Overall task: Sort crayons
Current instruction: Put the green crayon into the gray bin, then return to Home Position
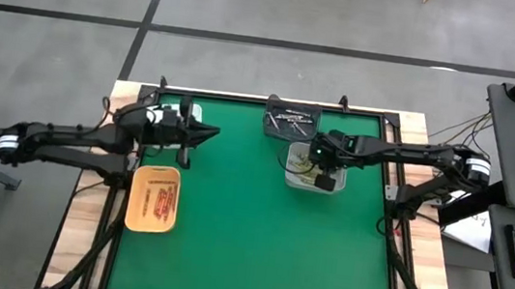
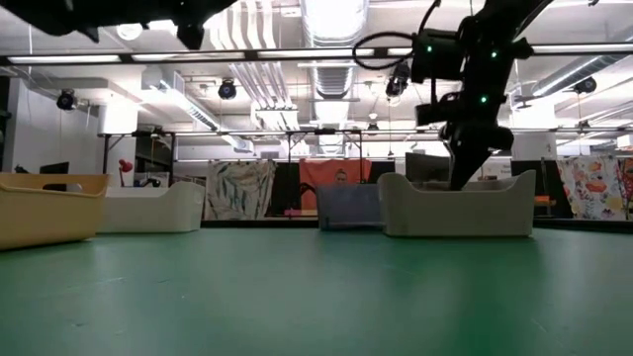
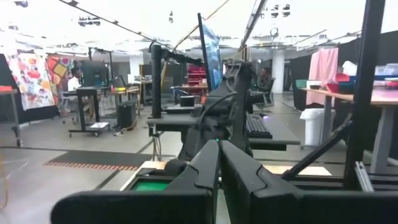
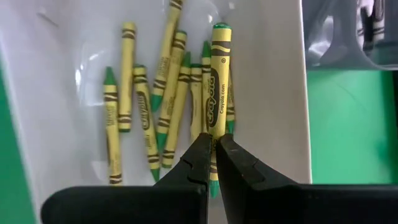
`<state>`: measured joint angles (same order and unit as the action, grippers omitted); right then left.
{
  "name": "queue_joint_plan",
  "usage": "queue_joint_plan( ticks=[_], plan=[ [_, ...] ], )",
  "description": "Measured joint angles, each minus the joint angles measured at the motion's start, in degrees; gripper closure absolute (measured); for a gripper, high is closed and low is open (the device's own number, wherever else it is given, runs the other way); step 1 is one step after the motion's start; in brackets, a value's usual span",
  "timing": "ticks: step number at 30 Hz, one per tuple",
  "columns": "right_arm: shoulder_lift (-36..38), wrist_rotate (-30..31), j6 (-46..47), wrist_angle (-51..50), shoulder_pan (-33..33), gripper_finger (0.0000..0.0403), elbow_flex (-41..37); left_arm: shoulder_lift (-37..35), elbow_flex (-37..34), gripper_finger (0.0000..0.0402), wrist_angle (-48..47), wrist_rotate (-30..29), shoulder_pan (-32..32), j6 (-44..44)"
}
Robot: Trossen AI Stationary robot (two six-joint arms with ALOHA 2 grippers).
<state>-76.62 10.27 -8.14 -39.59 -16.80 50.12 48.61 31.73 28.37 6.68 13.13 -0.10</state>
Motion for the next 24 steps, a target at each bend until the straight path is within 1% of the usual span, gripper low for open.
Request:
queue_joint_plan(
  ticks=[6,8,14,19,21,24],
  plan=[
    [-2.9,-0.3,-0.9,3.0,-0.5,0.0389,0.0,-4.8,-4.4,0.0401,0.7,-0.1,0.0,-1.2],
    [-3.7,-1.5,-0.9,3.7,-0.5,0.0382,0.3,-6.0,-5.2,0.0401,0.5,-0.2,0.0,-1.5],
    [-5.2,-1.7,-0.9,4.2,-0.8,0.0339,0.9,-8.8,-6.4,0.0401,0.4,-0.2,0.0,-1.5],
    [-4.3,-1.5,-0.9,4.4,-0.8,0.0303,1.4,-10.6,-7.4,0.0401,0.0,-0.2,0.0,-1.5],
    [-2.9,-3.0,-0.9,5.4,-0.7,0.0296,1.3,-12.6,-8.6,0.0401,-0.5,-0.2,0.0,-1.5],
    [0.5,-8.5,-0.9,11.3,-0.7,0.0295,-0.5,-15.8,-11.1,0.0401,-0.5,-0.2,0.0,-1.2]
  ],
)
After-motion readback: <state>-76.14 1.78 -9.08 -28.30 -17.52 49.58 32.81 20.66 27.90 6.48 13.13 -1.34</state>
